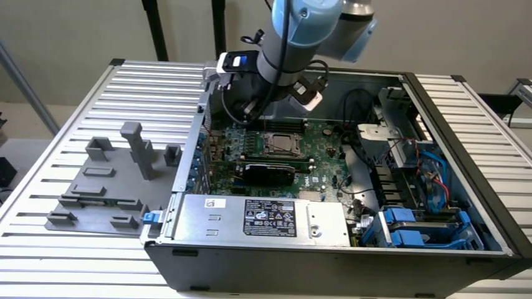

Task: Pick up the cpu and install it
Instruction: 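Install the first cpu locking lever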

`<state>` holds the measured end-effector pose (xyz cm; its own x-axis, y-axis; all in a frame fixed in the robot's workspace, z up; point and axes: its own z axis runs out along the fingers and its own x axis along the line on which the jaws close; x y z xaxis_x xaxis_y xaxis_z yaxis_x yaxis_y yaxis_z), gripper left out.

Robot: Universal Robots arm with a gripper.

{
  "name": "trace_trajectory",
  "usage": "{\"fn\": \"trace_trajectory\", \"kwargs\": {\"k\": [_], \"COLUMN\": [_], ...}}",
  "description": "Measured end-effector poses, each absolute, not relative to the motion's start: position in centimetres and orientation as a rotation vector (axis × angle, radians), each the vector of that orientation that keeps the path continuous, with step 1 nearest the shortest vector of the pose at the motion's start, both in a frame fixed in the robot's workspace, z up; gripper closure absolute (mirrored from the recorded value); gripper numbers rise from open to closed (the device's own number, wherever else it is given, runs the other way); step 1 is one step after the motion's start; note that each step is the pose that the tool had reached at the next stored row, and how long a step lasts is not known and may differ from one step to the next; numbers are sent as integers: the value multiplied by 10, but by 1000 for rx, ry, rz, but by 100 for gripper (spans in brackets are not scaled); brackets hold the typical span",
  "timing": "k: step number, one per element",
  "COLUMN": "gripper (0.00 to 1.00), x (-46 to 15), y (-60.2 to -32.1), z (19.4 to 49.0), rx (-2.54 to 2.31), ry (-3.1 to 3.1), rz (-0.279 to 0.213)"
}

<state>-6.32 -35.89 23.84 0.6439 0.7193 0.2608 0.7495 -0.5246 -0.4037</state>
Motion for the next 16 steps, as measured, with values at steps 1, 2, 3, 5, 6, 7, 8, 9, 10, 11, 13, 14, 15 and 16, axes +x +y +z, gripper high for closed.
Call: {"fn": "trace_trajectory", "kwargs": {"k": [1, 2, 3, 5, 6, 7, 8, 9, 10, 11, 13, 14, 15, 16], "gripper": [89, 89, 89, 89, 89, 89, 89, 89, 89, 89, 89, 89, 89, 89], "x": [-59, -56, -52, -45, -41, -40, -40, -40, -40, -40, -40, -42, -43, -44], "y": [-359, -359, -359, -359, -359, -359, -359, -359, -359, -359, -359, -359, -358, -358], "z": [238, 238, 238, 238, 238, 238, 237, 237, 236, 235, 233, 232, 231, 230], "rx": [-2381, -2383, -2384, -2387, -2389, -2390, -2392, -2393, -2394, -2395, -2396, -2399, -2403, -2407], "ry": [-1150, -1153, -1156, -1163, -1167, -1170, -1173, -1175, -1177, -1178, -1180, -1182, -1183, -1185], "rz": [-90, -97, -105, -124, -134, -144, -151, -155, -160, -164, -166, -166, -164, -162]}}
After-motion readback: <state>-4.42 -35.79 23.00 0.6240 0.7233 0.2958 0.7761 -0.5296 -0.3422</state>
